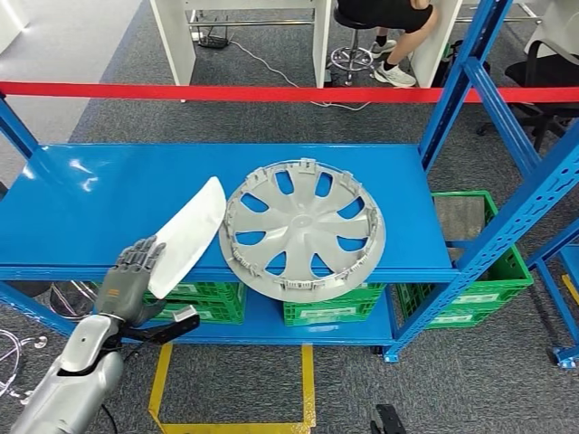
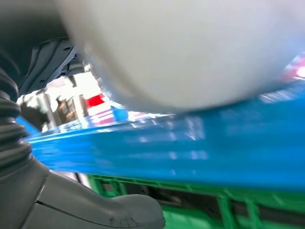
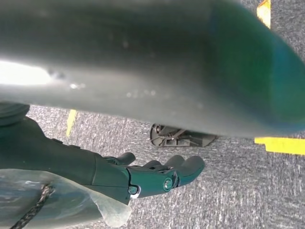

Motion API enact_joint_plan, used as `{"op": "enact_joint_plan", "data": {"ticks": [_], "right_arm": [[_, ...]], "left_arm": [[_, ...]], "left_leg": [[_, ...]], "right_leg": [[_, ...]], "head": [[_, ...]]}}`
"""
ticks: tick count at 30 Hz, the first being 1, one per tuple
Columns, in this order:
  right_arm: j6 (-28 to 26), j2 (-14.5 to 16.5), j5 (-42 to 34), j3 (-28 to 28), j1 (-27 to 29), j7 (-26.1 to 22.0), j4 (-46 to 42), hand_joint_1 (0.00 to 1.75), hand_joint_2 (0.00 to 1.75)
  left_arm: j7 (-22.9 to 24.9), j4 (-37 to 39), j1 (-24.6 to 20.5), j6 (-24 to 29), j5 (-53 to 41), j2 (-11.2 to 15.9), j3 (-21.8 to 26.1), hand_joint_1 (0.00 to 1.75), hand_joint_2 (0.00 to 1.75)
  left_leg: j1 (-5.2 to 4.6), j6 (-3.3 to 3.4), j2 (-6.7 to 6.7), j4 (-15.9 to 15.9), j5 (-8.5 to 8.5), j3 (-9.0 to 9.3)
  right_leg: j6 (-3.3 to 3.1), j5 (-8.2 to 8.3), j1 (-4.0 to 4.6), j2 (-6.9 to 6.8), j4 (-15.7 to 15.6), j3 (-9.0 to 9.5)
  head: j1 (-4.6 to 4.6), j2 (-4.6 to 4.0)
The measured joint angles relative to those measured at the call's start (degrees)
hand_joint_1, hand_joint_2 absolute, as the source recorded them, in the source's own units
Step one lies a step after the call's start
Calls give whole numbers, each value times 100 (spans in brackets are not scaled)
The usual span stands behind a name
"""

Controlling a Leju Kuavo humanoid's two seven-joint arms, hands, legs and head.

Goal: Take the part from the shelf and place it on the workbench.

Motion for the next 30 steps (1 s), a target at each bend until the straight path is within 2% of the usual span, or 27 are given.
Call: {"op": "enact_joint_plan", "data": {"ticks": [12, 13, 17, 30], "right_arm": [[16, 36, 80, 0, -4, 7, 0, 0, 0], [16, 37, 85, 0, -4, 7, 0, 0, 0], [16, 40, 97, 0, -1, 7, 0, 0, 0], [18, 42, 139, 0, 2, 7, 0, 0, 0]], "left_arm": [[63, 473, -182, 61, -352, -222, -778, 0, 175], [63, 497, -197, 70, -356, -242, -838, 4, 175], [56, 587, -240, 106, -387, -298, -1034, 175, 175], [48, 701, -371, 304, -351, -297, -1248, 175, 175]], "left_leg": [[-1, 0, 0, 0, 0, 1], [-1, 0, 0, 0, 0, 1], [-1, 0, 0, 0, 0, 1], [-1, 0, -1, 0, 0, 7]], "right_leg": [[0, 0, 1, -4, 0, 2], [0, 0, 2, -4, 0, 3], [0, 0, 1, -3, 0, 4], [0, 0, 1, -5, 0, 11]], "head": [[0, 0], [0, 0], [-1, 0], [-1, 0]]}}
